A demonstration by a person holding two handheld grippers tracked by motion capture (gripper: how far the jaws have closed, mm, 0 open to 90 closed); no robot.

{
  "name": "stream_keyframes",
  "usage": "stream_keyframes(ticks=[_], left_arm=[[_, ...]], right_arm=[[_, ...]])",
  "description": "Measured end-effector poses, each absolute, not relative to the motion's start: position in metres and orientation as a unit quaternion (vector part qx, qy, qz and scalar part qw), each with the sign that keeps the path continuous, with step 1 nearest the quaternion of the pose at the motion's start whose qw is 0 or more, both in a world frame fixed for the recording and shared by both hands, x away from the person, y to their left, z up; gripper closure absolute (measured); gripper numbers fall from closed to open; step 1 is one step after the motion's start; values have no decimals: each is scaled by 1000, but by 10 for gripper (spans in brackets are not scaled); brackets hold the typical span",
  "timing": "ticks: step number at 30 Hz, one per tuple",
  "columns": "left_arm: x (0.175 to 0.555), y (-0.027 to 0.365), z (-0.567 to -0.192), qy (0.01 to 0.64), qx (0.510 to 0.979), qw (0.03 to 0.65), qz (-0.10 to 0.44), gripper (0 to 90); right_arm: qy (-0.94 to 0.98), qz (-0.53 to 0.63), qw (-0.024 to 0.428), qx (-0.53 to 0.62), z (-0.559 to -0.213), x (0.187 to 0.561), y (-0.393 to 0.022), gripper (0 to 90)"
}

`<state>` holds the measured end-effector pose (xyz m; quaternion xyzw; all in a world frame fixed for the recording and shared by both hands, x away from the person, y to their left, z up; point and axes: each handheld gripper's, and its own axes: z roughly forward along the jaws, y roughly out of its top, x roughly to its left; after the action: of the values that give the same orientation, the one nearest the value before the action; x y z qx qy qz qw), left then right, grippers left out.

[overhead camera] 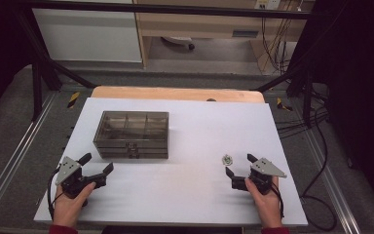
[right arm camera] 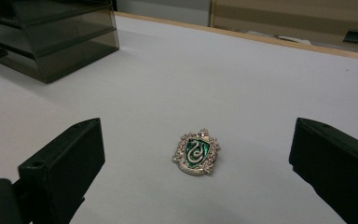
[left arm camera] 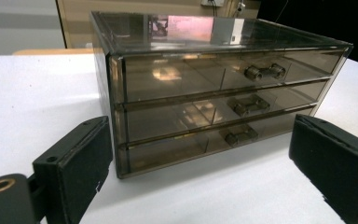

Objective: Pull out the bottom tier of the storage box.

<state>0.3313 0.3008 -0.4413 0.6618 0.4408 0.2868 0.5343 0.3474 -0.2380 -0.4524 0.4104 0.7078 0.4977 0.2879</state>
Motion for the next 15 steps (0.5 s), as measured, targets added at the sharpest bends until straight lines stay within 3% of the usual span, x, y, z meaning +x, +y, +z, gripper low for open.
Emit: stream_keyframes(ticks=[15], left_arm=[[327, 294, -436, 434, 661, 523, 319, 81]], right_arm=[[710, 485, 296, 416, -450, 342, -239, 31]])
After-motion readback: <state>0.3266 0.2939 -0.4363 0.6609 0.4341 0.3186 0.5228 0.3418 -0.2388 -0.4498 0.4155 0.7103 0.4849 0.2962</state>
